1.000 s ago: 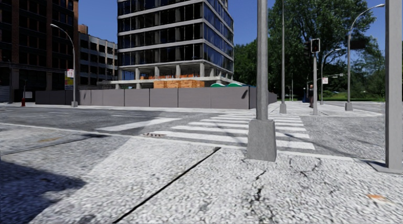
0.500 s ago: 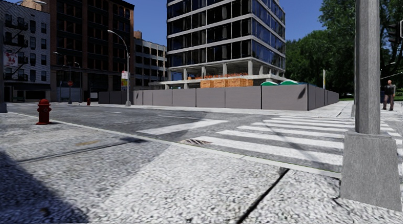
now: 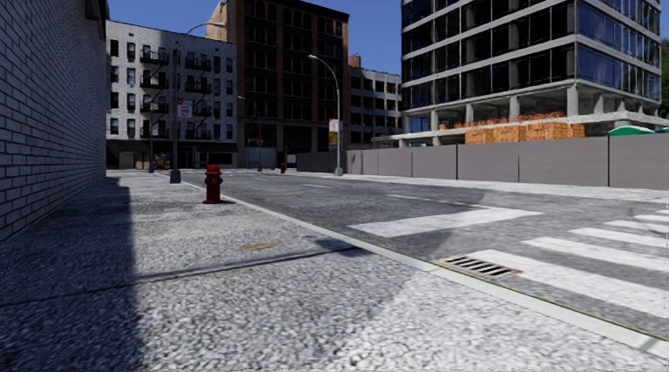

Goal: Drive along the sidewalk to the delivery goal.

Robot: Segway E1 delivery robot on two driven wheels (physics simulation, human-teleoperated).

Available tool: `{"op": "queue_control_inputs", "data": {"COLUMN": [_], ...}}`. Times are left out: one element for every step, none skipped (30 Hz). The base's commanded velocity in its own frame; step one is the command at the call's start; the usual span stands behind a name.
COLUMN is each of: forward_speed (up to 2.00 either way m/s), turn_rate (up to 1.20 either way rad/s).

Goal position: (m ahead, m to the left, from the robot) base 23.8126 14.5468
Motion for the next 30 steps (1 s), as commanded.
{"op": "queue_control_inputs", "data": {"forward_speed": [1.76,1.76,1.77,1.77,1.77,1.77,1.78,1.78,1.78,1.78,1.78,1.78,1.78,1.80,1.82,1.82,1.86,1.90,2.00,2.00,2.00,2.00,2.00,2.00,2.00,2.00,2.00,2.00,2.00,2.00], "turn_rate": [0.79,0.79,0.79,0.76,0.68,0.68,0.56,0.48,0.48,0.46,0.46,0.46,0.46,0.44,0.41,0.41,0.39,0.32,0.27,0.27,0.26,0.26,0.26,0.25,0.25,0.38,0.38,0.60,0.69,0.69]}}
